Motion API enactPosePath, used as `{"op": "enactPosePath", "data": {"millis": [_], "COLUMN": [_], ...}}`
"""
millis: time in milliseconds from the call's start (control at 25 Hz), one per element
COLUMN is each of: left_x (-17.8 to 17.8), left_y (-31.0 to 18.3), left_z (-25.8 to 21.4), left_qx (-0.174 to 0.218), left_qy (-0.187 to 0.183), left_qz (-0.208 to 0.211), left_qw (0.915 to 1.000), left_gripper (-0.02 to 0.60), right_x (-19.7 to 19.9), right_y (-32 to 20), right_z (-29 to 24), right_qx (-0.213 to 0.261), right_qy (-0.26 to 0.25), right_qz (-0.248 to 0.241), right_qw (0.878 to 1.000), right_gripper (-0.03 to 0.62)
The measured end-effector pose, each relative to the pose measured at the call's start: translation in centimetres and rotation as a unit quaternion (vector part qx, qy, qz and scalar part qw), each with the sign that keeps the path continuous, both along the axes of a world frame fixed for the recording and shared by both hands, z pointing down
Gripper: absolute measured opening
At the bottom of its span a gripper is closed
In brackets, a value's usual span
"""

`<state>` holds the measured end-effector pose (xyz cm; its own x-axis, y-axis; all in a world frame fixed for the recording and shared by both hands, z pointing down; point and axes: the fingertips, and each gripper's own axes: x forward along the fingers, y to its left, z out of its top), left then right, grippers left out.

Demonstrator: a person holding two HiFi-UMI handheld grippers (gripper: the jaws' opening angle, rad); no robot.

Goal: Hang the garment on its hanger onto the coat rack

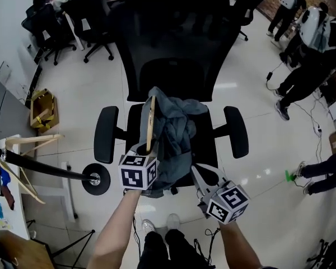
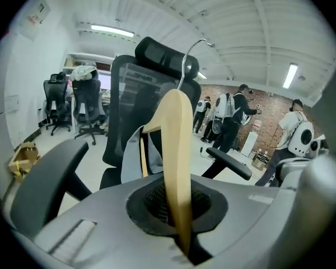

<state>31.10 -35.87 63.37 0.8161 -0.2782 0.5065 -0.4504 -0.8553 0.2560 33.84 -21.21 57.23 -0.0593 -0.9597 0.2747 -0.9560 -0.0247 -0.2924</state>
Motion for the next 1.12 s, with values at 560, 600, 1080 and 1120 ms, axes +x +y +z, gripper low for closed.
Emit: {"op": "enactPosePath", "data": {"millis": [560,600,1080,1120], "left_x": [-2.0,-2.3,-11.1,-12.4], "left_y": [3.3,3.7,7.6,8.0], "left_z": [-20.0,-21.3,-34.5,-35.6], "left_qx": [0.096,0.105,0.2,0.207], "left_qy": [0.022,0.021,0.021,0.021], "left_qz": [0.111,0.116,0.136,0.133], "left_qw": [0.9889,0.9874,0.9701,0.9689], "left_gripper": [0.008,0.008,0.008,0.008], "right_x": [-0.3,-0.5,-5.9,-6.9], "right_y": [3.3,3.5,4.1,4.2], "right_z": [-10.1,-11.0,-20.8,-21.3], "right_qx": [0.087,0.094,0.182,0.187], "right_qy": [0.036,0.041,0.092,0.094], "right_qz": [0.005,0.003,-0.052,-0.058], "right_qw": [0.996,0.995,0.978,0.976], "right_gripper": [0.002,0.002,0.002,0.002]}}
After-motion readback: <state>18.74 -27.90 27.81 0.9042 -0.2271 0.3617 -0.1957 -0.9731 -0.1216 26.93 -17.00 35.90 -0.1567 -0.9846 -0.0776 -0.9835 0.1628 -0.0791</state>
